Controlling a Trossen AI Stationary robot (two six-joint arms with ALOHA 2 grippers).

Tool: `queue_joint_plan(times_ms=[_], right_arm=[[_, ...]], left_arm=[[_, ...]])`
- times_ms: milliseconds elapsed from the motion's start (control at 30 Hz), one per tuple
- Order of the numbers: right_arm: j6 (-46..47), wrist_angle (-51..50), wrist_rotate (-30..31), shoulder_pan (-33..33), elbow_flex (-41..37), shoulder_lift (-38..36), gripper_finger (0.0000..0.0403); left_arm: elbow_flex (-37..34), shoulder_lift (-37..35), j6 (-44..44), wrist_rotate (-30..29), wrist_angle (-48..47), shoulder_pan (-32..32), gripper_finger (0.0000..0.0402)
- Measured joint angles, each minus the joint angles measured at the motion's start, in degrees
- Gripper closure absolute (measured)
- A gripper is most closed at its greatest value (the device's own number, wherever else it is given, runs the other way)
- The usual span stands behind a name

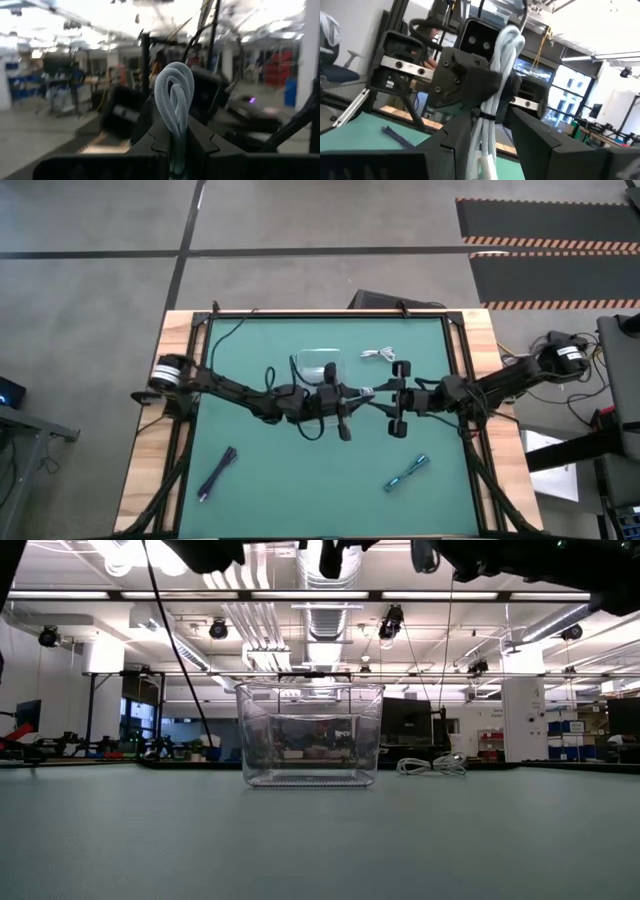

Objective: Pick and place USB-C Cables
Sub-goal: Put the bottom white charger cable into the transparent bin

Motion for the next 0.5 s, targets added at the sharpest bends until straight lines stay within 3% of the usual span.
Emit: queue_joint_plan(times_ms=[200, 500], right_arm=[[-0.1, -10.4, 4.2, 0.0, 0.0, -8.5, 0.0275], [0.7, -20.9, 5.3, 0.0, 0.0, -18.4, 0.0283]], left_arm=[[0.5, -5.0, -7.2, -3.6, -15.0, 0.0, 0.0392], [8.3, -12.4, -26.0, -8.0, -53.5, 1.9, 0.0393]])
